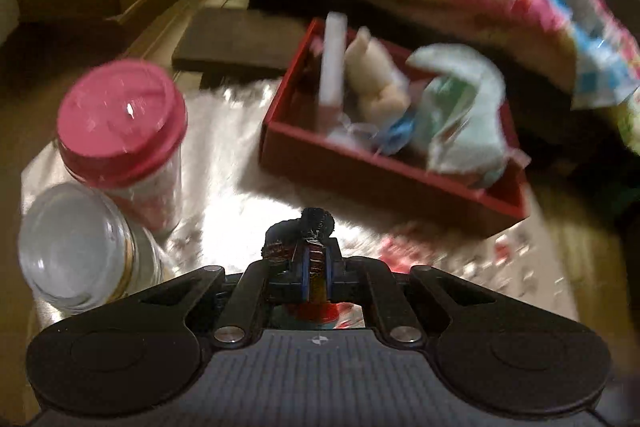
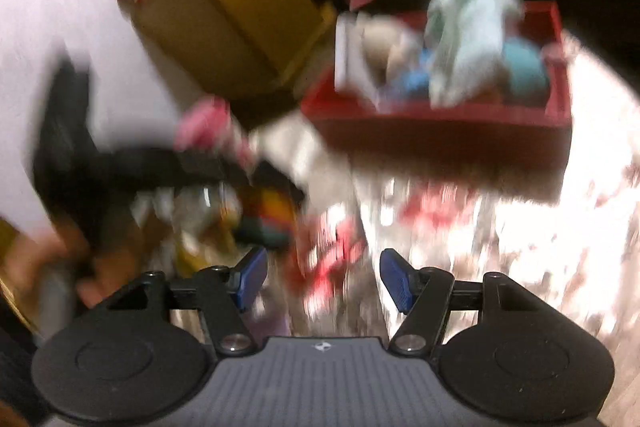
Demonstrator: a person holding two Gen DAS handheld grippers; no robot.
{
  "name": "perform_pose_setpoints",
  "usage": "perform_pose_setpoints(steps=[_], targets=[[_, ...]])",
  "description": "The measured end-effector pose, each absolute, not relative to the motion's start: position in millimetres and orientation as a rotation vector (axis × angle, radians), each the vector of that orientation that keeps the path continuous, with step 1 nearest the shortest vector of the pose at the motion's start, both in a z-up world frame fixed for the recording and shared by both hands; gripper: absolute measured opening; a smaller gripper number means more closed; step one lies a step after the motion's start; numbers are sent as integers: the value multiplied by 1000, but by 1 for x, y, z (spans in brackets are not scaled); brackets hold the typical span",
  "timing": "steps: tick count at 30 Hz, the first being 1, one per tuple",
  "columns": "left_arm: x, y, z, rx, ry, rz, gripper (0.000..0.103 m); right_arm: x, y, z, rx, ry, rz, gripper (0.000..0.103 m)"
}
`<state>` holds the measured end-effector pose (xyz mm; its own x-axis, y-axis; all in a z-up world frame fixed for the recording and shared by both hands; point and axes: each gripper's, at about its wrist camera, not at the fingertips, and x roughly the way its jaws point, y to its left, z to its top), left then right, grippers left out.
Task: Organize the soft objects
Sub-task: 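Grasp the striped knit sock with the left gripper while the right gripper moves toward the cans, then grasp the purple towel with the right gripper beside the dark can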
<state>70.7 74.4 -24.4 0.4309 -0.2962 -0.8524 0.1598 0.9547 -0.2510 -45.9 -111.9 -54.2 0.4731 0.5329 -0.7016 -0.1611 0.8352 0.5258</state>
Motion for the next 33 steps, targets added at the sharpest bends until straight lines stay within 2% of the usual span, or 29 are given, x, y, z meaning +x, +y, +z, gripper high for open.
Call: perform_pose_setpoints(steps=[4, 10, 13, 20, 25, 26, 28, 29, 30, 31, 33], targets=[[62, 82, -6, -189, 1045, -333, 3, -59, -57, -80, 245, 1113, 539, 36], [55, 95, 10, -284, 996, -392, 3, -62, -11, -88, 85, 1094, 566, 45], [51, 104, 21, -349, 974, -432, 3, -60, -2, -93, 75, 1071, 552, 45], [27, 119, 57, -381, 870, -479, 3, -59, -13, -85, 255, 1016, 447, 45], [18, 128, 58, -381, 863, -469, 3, -67, 26, -102, 152, 1082, 493, 45], [19, 129, 54, -381, 873, -464, 3, -69, 33, -108, 126, 1094, 487, 47], [21, 130, 47, -375, 895, -462, 3, -78, 44, -109, 51, 1054, 490, 48], [22, 129, 44, -374, 905, -459, 3, -82, 50, -109, 6, 1048, 504, 47], [24, 128, 42, -370, 913, -458, 3, -85, 54, -108, -35, 1038, 511, 37], [26, 125, 41, -363, 918, -461, 4, -90, 57, -107, -79, 1025, 522, 23], [28, 119, 39, -353, 924, -469, 4, -93, 54, -105, -109, 1016, 539, 11]])
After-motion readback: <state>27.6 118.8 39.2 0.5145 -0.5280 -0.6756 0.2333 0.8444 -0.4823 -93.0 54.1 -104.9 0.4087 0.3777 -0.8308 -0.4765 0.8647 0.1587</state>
